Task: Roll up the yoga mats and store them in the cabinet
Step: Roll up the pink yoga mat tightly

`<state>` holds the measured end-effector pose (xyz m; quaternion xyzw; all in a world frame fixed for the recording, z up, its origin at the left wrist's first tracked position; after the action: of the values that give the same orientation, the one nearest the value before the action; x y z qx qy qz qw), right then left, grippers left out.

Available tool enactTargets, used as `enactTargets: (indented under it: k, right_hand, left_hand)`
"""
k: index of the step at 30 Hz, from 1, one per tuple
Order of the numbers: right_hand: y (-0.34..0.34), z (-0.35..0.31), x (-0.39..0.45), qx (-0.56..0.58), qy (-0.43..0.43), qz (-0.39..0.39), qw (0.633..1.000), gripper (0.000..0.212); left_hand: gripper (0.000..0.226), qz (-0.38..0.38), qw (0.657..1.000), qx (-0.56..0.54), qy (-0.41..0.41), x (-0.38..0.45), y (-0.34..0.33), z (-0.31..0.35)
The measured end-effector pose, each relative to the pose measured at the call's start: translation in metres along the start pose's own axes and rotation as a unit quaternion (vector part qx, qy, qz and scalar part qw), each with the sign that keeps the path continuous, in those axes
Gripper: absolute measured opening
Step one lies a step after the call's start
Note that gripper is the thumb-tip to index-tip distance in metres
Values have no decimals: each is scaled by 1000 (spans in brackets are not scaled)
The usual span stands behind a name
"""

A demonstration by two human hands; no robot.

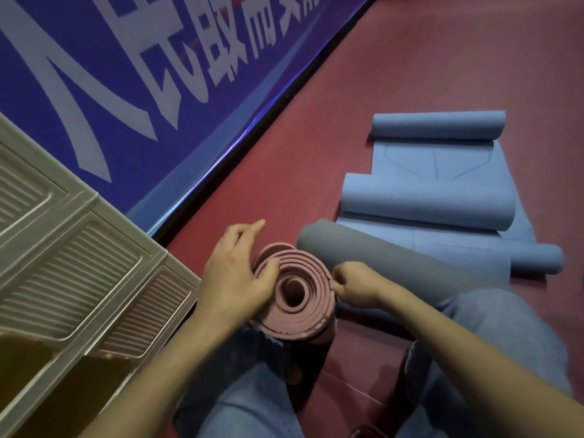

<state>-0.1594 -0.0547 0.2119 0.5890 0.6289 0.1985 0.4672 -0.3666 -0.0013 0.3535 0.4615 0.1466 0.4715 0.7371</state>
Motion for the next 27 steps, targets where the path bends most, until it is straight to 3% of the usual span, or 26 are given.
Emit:
enactTargets:
  k: [2,5,7,10,15,19,20,23,27]
  right_hand:
    - [-2,2,0,6,-5,-2,1000,41]
    - [-1,4,-4,22,-11,1,1000,38]
    - [-1,-5,-8,30,0,6,1000,35]
    - [-5,-18,-12,32,13,17,999,36]
    - [-3,-21,-17,13,34,7,999,40]
    - [-12,-25,-16,1,39,2,999,40]
    - [-13,-23,-17,4,36,1,999,39]
    - [-11,-18,-22,20,38,-2,999,36]
    - [-12,-14,-25,22,51,-3,998,31]
  left_hand:
    - [43,-77,995,38,54,11,3,-12]
    - [35,-159,981,-32,103,9,9,-23]
    - [35,-138,986,23,88,5,16,-24]
    - [48,-65,970,233,38,-2,24,-18]
    - [38,-148,974,145,89,-9,31,-27]
    - [53,-152,926,338,68,-13,32,-26]
    - [52,-154,929,333,58,-14,29,-31]
    - [56,-131,974,180,31,-20,27,-43]
    - [34,-63,996,46,-35,-19,21,-46]
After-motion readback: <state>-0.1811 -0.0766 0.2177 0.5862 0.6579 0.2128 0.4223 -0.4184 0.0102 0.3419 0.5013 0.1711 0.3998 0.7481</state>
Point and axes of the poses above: each hand's wrist, its own x-axis towards the middle knuckle, its own y-axis out of the back of the hand, z = x × y, the point moved 4 cm from there along x, towards the middle knuckle, and after that the axes turned 4 degrees about -x, right-handed, at the moved point
